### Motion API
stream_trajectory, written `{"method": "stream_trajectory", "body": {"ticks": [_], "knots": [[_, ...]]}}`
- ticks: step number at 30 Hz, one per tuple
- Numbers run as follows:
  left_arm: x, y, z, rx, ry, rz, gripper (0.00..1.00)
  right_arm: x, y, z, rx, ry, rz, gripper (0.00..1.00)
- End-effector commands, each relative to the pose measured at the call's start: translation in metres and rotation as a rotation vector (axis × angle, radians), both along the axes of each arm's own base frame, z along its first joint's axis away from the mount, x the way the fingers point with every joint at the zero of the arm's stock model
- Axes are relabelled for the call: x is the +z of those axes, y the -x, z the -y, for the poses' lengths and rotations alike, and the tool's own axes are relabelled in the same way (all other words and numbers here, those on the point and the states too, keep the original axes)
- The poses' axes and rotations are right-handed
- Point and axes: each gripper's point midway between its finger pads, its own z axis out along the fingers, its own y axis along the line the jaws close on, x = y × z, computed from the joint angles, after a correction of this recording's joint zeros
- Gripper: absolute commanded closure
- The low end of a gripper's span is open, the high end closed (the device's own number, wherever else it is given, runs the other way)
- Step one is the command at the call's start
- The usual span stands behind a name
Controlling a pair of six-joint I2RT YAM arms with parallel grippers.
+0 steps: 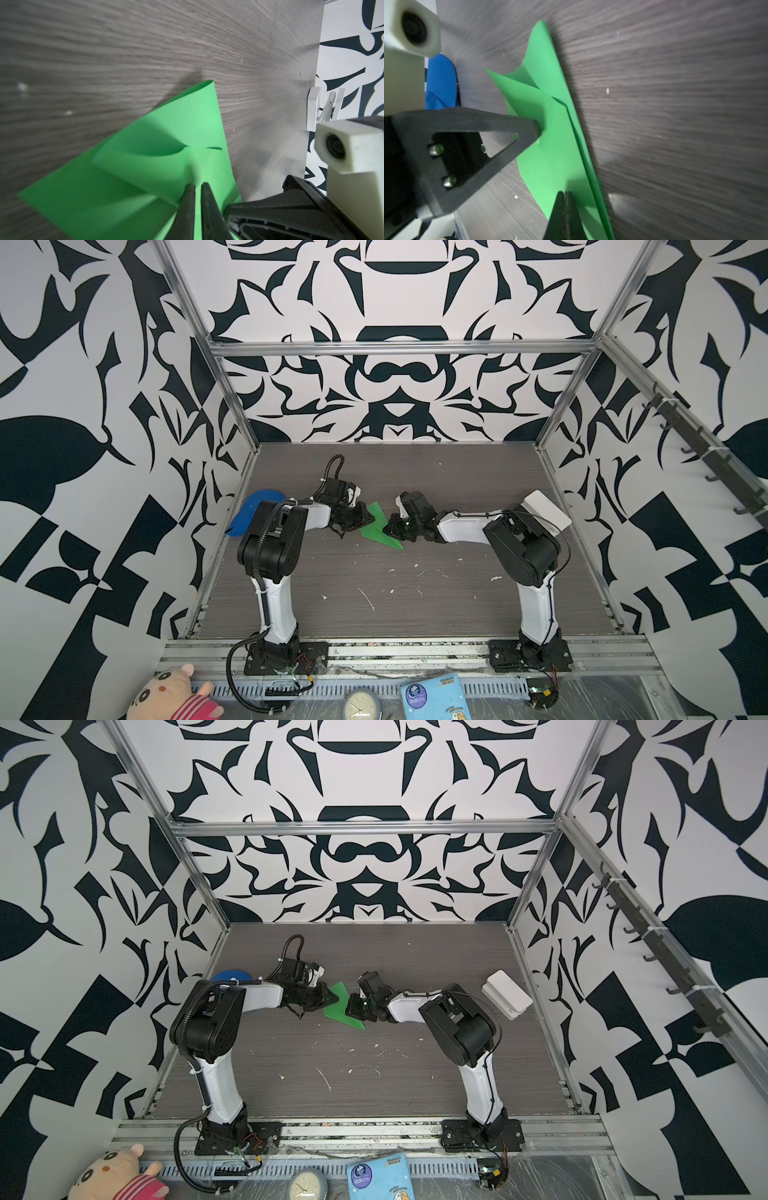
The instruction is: Fold a paper plane with a square sheet of paper (pick it up from the middle)
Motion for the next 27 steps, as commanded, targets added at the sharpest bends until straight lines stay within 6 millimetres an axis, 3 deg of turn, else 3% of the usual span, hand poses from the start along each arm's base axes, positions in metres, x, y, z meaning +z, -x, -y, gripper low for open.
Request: {"method": "stream_trajectory", "body": {"ticks": [1,8,19,22,27], "knots": [[-0.033,0.01,-0.022,0.062,-0.111,-0.087,0.87,0.011,-0.007,-0.012,0.01,-0.043,0.012,1.0],[-0.037,0.01,-0.026,0.076,-0.136,-0.096,0.87,0.0,0.006,0.003,-0.009,-0.01,-0.022,1.0],[-0.041,0.014,-0.029,0.083,-0.15,-0.103,0.88,-0.01,0.059,0.067,-0.084,0.086,-0.067,1.0],[-0.04,0.012,-0.028,0.082,-0.147,-0.099,0.88,0.002,0.055,0.062,-0.065,0.069,-0.038,1.0],[-0.041,0.012,-0.028,0.083,-0.146,-0.104,0.88,0.033,0.025,0.025,-0.016,-0.007,0.035,1.0]]}}
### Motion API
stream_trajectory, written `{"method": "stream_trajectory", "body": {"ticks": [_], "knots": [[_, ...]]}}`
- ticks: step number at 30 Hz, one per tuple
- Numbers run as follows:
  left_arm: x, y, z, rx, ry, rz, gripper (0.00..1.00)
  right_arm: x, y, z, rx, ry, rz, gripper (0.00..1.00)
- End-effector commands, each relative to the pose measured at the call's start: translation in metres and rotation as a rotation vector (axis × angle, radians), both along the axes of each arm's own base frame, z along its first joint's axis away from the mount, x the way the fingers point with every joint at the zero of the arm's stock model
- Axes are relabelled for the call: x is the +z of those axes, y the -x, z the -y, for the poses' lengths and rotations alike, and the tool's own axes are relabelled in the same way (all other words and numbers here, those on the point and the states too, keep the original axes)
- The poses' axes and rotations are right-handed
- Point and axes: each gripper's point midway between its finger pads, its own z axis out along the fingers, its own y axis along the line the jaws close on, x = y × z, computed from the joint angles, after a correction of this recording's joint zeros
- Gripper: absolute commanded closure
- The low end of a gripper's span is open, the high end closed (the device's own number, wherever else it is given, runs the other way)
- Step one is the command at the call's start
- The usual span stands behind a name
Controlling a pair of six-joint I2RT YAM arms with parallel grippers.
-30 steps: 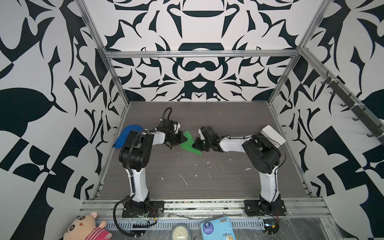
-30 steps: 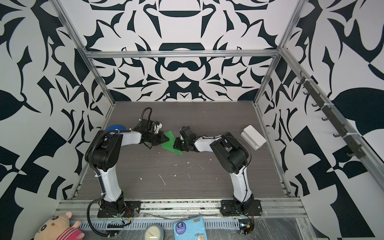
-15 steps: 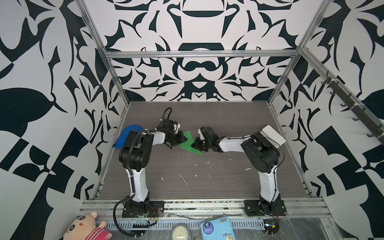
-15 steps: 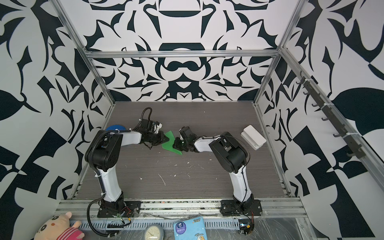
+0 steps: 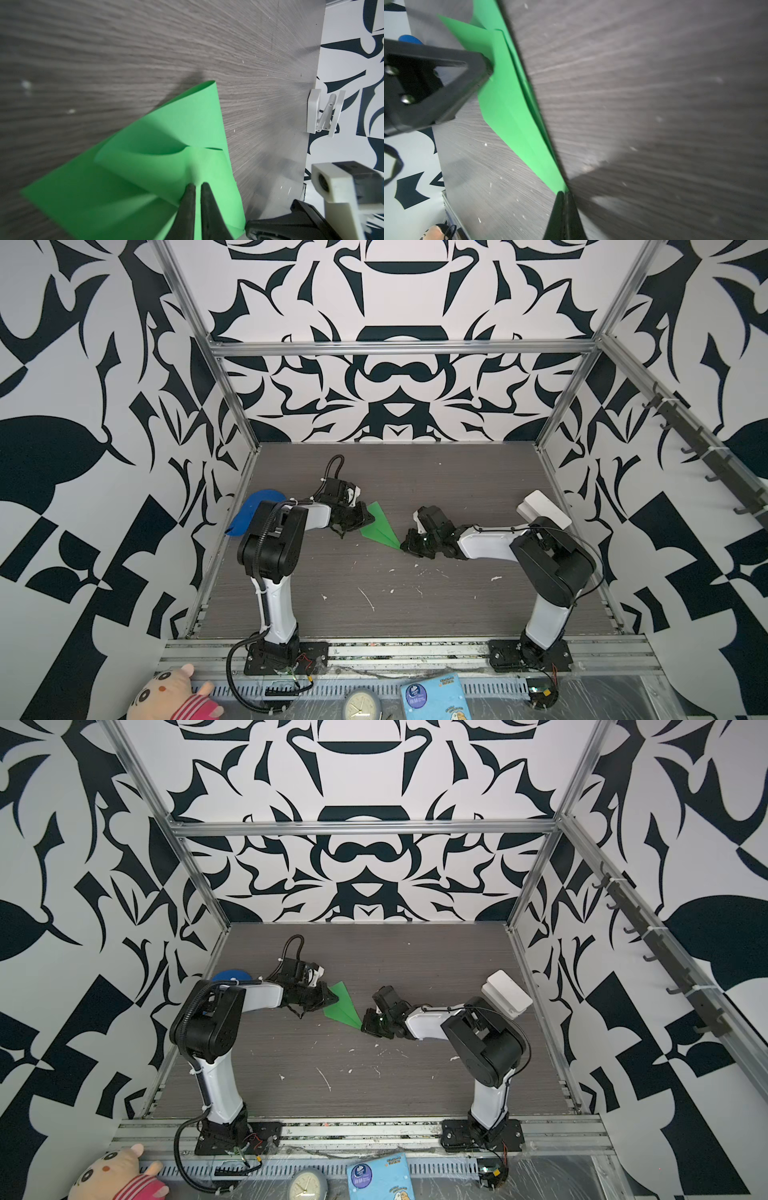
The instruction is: Fold a paper plane with a square sheet of paper (pick it up from the middle)
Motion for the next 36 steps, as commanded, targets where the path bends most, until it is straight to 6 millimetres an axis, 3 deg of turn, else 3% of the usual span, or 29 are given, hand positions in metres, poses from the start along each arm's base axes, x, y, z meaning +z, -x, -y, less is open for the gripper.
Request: {"method": "stream_trajectory", "body": {"ticks": [1,9,14,23,36], "knots": [[-0.041,0.013,-0.027,0.069,-0.143,-0.096,0.88,0.033,-0.029,-0.031,0.036,-0.067,0.092,1.0],[-0.041,0.012,-0.026,0.071,-0.136,-0.102,0.88,0.023,-0.059,-0.067,0.07,-0.098,0.078,1.0],[-0.039,0.01,-0.025,0.071,-0.137,-0.099,0.88,0.017,-0.061,-0.074,0.087,-0.1,0.063,1.0],[-0.04,0.012,-0.027,0.075,-0.147,-0.106,0.88,-0.002,-0.043,-0.053,0.064,-0.042,0.014,1.0],[-0.045,0.014,-0.03,0.082,-0.159,-0.116,0.88,-0.032,0.01,-0.004,0.021,0.027,-0.083,1.0]]}}
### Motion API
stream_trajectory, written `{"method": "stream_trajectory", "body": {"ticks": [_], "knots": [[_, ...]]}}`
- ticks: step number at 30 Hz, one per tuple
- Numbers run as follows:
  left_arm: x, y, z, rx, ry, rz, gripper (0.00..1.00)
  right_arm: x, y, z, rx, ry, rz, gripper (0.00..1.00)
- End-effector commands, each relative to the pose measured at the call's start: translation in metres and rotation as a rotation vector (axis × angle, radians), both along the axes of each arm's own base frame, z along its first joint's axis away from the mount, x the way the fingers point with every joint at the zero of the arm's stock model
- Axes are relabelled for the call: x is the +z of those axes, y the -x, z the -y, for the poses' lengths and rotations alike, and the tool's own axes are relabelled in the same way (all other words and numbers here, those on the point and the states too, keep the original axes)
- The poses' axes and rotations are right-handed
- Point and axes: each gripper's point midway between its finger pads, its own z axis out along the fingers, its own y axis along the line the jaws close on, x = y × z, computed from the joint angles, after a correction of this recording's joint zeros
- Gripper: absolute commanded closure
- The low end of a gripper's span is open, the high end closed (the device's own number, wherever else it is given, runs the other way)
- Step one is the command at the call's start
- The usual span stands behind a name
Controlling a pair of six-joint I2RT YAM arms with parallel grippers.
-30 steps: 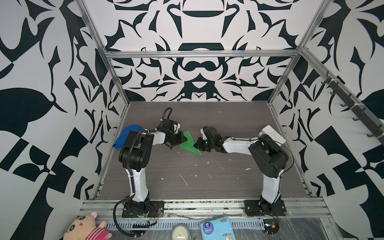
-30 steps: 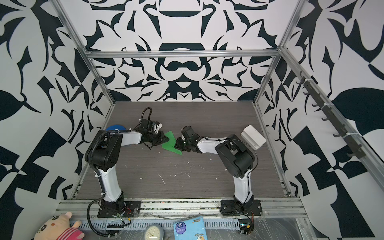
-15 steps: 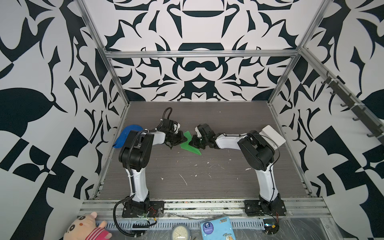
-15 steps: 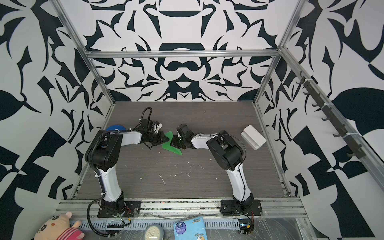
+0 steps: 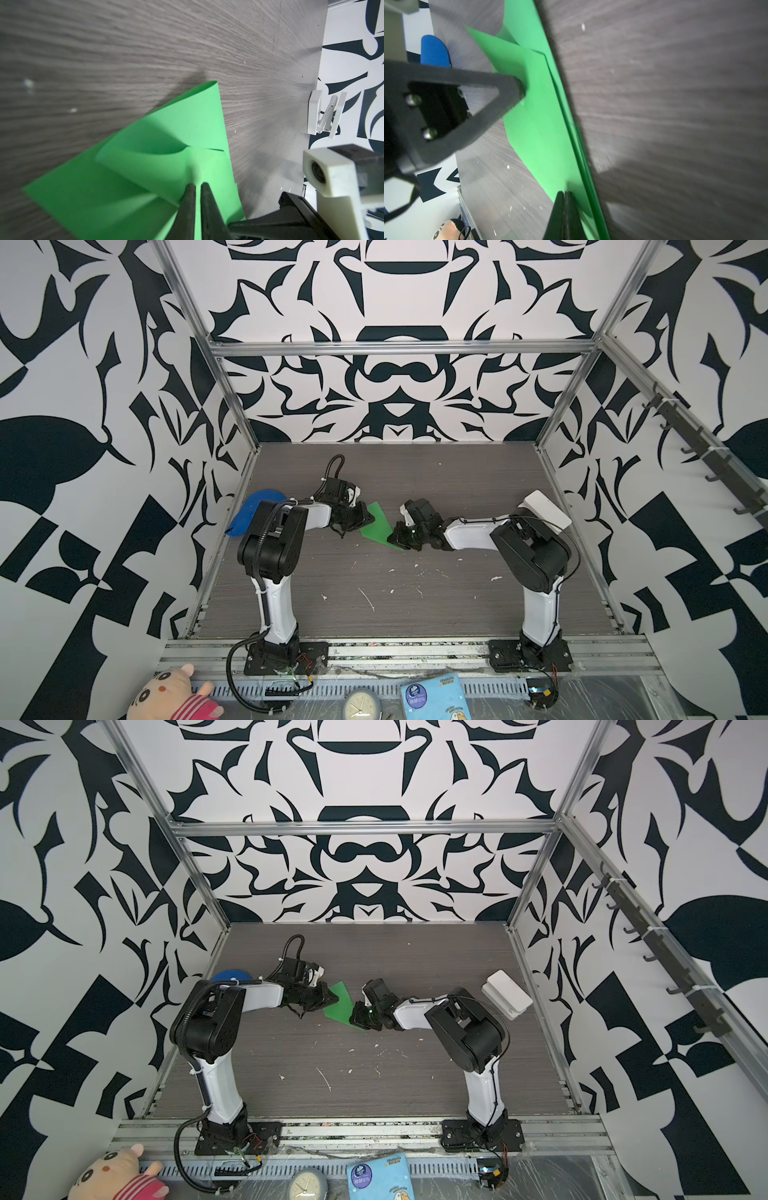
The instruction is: Fold a paper plane with a square sheet of paper (pick it up from the middle)
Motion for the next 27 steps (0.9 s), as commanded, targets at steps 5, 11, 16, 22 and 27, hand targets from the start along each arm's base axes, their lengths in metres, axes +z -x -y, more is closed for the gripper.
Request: {"method": "stream_trajectory", "body": {"ticks": [5,11,16,22,27], "knots": [[-0.046,0.014,-0.029,0.073,-0.153,-0.11,0.88,-0.029,0.029,0.041,-0.074,0.094,-0.082,1.0],[-0.044,0.013,-0.028,0.067,-0.147,-0.104,0.88,0.011,0.011,0.019,-0.036,-0.012,0.02,1.0],[-0.042,0.013,-0.026,0.06,-0.138,-0.102,0.88,0.034,-0.009,-0.008,0.023,-0.063,0.077,1.0],[-0.039,0.012,-0.023,0.046,-0.125,-0.103,0.88,0.017,-0.033,-0.024,0.024,-0.028,0.064,1.0],[-0.036,0.012,-0.022,0.032,-0.12,-0.099,0.88,0.005,-0.036,-0.021,0.009,0.004,0.044,1.0]]}}
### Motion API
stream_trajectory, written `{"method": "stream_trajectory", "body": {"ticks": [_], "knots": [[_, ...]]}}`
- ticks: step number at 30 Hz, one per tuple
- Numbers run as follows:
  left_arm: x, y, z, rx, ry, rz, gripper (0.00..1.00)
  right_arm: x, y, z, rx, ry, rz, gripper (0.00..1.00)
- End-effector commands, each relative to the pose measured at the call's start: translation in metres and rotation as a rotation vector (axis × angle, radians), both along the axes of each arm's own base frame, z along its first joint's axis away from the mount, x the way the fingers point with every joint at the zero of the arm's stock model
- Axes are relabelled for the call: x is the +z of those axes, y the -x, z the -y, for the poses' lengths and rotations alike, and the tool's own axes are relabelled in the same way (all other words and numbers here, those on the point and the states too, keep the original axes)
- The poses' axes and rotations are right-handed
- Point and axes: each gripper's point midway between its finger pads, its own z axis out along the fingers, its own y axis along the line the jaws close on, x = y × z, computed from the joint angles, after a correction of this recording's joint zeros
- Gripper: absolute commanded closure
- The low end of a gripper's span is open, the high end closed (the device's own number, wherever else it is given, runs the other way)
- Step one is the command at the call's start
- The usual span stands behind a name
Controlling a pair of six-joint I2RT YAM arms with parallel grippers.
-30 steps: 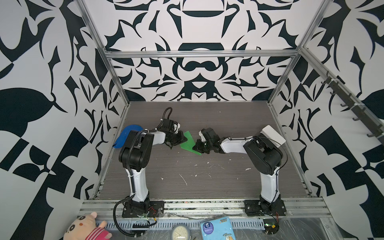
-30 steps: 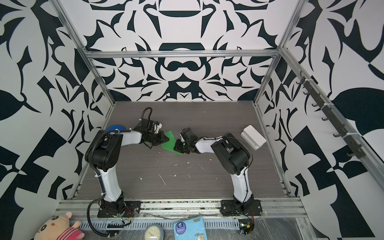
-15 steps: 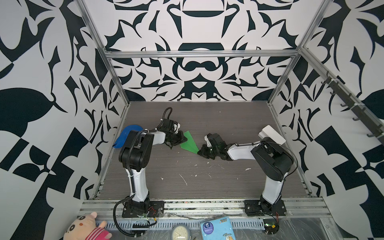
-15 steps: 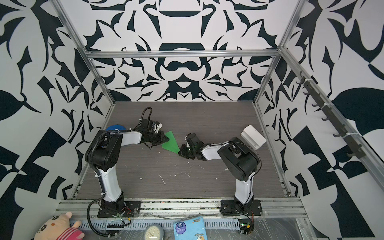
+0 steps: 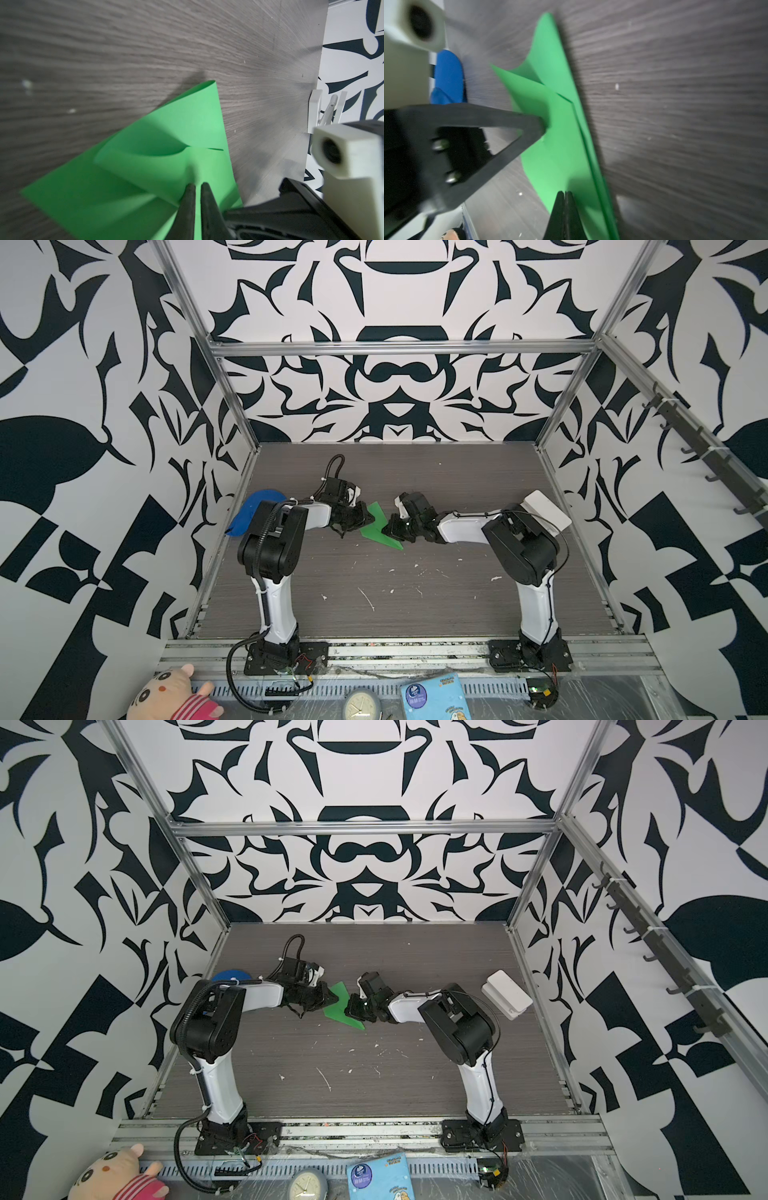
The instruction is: Fold a paper plane with a square sheet of paper (pick it up from the middle)
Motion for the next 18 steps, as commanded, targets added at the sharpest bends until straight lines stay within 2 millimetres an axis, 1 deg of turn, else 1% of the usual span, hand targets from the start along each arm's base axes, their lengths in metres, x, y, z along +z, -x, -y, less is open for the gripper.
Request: {"method": "stream_trajectory", "body": {"ticks": [1,5,7,9,13,16,18], "knots": [[-0.035,0.012,-0.021,0.03,-0.118,-0.093,0.88,-0.002,-0.002,0.007,-0.013,0.042,-0.005,1.0],[-0.029,0.012,-0.019,-0.021,-0.124,-0.069,0.86,-0.015,0.006,0.021,-0.032,0.091,-0.036,1.0],[-0.022,0.012,-0.017,-0.07,-0.131,-0.042,0.84,-0.022,0.01,0.028,-0.039,0.117,-0.056,1.0],[-0.013,0.011,-0.016,-0.122,-0.138,-0.007,0.81,-0.028,0.013,0.034,-0.042,0.14,-0.074,1.0],[0.015,0.01,-0.008,-0.231,-0.122,0.047,0.78,-0.036,0.021,0.041,-0.025,0.185,-0.115,1.0],[0.024,0.011,-0.009,-0.247,-0.139,0.052,0.78,-0.041,0.028,0.052,-0.003,0.211,-0.14,1.0],[0.029,0.015,-0.006,-0.261,-0.118,0.055,0.78,-0.041,0.031,0.057,0.013,0.216,-0.146,1.0]]}}
